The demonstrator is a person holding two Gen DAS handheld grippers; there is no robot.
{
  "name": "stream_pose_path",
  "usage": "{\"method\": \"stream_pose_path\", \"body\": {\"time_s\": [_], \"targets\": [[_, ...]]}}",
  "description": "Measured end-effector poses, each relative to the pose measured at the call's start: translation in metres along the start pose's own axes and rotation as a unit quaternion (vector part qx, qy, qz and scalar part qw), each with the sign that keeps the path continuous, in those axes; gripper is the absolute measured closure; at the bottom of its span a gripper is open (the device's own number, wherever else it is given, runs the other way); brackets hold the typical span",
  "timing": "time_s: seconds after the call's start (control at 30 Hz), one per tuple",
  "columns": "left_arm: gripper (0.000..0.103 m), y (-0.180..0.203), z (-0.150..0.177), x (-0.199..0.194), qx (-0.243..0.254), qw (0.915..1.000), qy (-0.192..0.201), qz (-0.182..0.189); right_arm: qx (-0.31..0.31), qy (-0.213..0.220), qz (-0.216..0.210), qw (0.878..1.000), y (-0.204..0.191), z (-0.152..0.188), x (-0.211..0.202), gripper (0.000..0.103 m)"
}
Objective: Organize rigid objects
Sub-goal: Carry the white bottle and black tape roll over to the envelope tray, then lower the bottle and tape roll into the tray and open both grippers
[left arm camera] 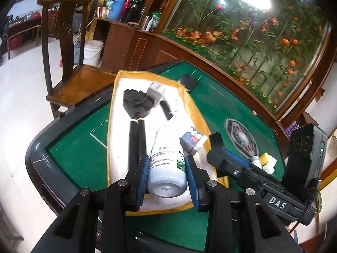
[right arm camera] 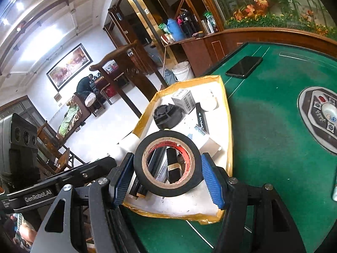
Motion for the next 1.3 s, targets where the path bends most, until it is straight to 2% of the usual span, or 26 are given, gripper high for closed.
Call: {"method": "stream_pose_path", "body": {"time_s": [0.67,1.13,1.3], "targets": [[0.067,-0.020,0.016,0.037,-0.004,0.9995,-0.023,-0.019,-0.025,-0.044,0.056,0.997,0.001,0.013,0.039,0.040],[0.066,-0.016,0.018,0.041,-0.005,0.9998,-0.017,-0.012,-0.031,-0.038,0.055,0.997,0.002,0.016,0.034,0.040],[0.059,-0.014,0.016,0.037,-0.007,0.9998,-0.012,-0.011,-0.021,-0.032,0.051,0.998,0.004,0.014,0.029,0.039]]}}
Point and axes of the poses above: each gripper's, at about its wrist camera, not at the fingertips, and x roughly the way its jaws point, y to its right, z to its underside, the point moved 4 cm from there along x, roughly the way its jaws point, and after that the axes turned 2 degrees about y, right-handed, at the moved point
